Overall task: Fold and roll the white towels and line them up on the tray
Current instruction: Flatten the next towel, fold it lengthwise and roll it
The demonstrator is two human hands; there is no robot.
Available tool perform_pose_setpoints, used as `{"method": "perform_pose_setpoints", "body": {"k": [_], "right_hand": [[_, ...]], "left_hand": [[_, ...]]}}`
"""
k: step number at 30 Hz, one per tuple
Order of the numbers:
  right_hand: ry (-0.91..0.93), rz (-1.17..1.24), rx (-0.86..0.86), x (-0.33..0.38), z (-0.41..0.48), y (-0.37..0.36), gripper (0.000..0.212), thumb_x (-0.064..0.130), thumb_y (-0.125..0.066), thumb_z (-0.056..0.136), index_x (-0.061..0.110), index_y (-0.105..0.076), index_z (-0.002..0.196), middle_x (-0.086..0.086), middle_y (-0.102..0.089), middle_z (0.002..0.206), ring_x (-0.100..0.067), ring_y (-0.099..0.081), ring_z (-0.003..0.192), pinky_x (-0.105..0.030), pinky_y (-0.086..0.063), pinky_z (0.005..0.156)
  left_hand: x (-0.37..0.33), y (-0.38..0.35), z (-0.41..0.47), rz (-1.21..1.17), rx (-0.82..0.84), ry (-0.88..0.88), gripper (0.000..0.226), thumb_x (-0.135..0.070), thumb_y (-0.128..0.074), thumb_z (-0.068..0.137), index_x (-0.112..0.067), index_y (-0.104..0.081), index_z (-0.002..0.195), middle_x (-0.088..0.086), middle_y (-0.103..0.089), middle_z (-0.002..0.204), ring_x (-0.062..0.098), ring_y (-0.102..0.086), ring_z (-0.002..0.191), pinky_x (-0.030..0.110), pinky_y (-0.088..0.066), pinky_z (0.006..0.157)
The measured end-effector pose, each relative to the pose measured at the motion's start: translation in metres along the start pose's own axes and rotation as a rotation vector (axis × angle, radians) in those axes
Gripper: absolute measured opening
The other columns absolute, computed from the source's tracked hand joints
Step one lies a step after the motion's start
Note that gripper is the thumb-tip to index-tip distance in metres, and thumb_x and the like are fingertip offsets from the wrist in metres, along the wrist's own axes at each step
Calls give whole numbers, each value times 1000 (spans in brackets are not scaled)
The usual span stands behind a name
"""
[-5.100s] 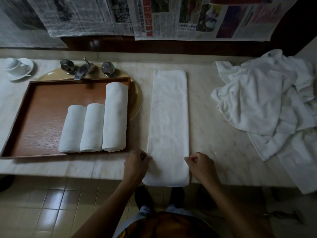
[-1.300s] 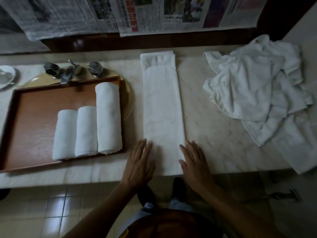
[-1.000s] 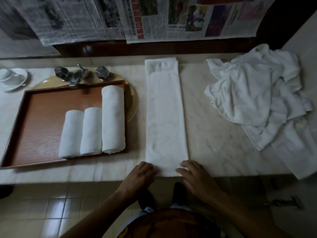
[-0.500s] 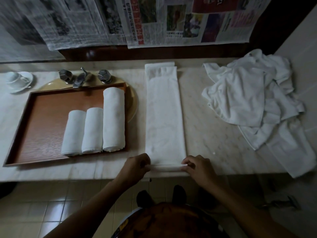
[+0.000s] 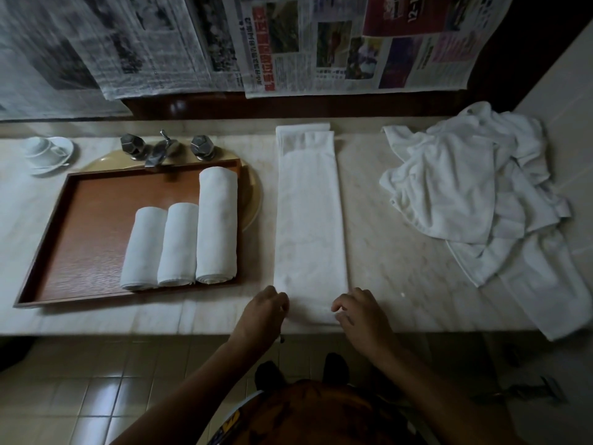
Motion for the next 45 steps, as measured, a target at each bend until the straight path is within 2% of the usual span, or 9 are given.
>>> {"method": "perform_pose_setpoints", "body": {"k": [3,6,14,23,28,32,37,42,45], "right_hand": [[94,-76,37,8,-1,-8,21,2,-73,88,20,-75,99,4,-60,100,-13,-56,92,-28,-55,70],[145,-122,54,8,-5,-15,28,-1,-70,86,19,-75,105,4,-60,103,-15,-57,96,-30,-55,70],[218,-160,125,10,-12,-9,35,10,-59,90,25,-64,121,8,-55,120,-12,-50,110,-29,-51,90],[221,-148,157,8,-3,-7,37,5,-56,92,25,-65,121,8,-60,122,-15,-53,110,-31,-48,92],[179,-152,232,1,3,0,34,10,-54,98,29,-65,123,13,-61,124,-9,-52,114,-33,-41,98],[28,0,235,-10,18,7,31,8,-67,92,27,-75,115,9,-67,113,-9,-62,106,-29,-50,94],[-178,177,137,-21,33,22,31,16,-84,81,25,-74,109,5,-63,105,-6,-65,89,-28,-57,85],[-188,144,137,-15,36,21,29,15,-84,83,29,-69,104,8,-58,100,-4,-60,86,-19,-54,77],[-122,95,121,-6,33,19,25,8,-77,88,27,-67,101,10,-53,101,-2,-57,88,-13,-47,70]], "left_hand": [[-8,-16,-6,151,48,-142,33,14,-72,70,-15,-68,84,1,-57,85,16,-49,69,28,-43,54],[-10,-20,-10,220,49,-212,36,10,-75,57,-16,-66,80,1,-57,81,18,-50,68,31,-44,54],[-3,-19,-15,269,94,-353,42,-12,-87,61,-17,-69,99,-1,-60,98,19,-55,86,33,-50,67],[2,-15,-3,224,85,-339,28,-4,-73,75,-16,-68,100,0,-62,97,18,-54,82,34,-52,65],[5,-2,2,85,180,-224,19,-8,-64,89,-14,-72,106,0,-68,101,16,-62,89,32,-53,73],[20,13,14,-134,203,8,11,-20,-76,91,-22,-76,102,-14,-71,92,-7,-63,77,12,-48,70],[39,15,26,-275,210,307,10,-27,-82,86,-23,-74,91,-8,-74,82,1,-67,72,14,-44,58],[41,12,29,-281,214,373,10,-23,-81,88,-19,-73,88,-5,-72,73,0,-64,60,13,-47,53],[28,17,28,-191,161,277,8,-20,-78,91,-20,-70,89,-10,-65,76,-1,-58,64,7,-38,50]]}}
Point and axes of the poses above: each hand's wrist, its own z-axis towards the middle knuckle, its own y-axis out of the back of the hand, x = y × z, the point moved 6 cm from there along z, towards the middle knuckle
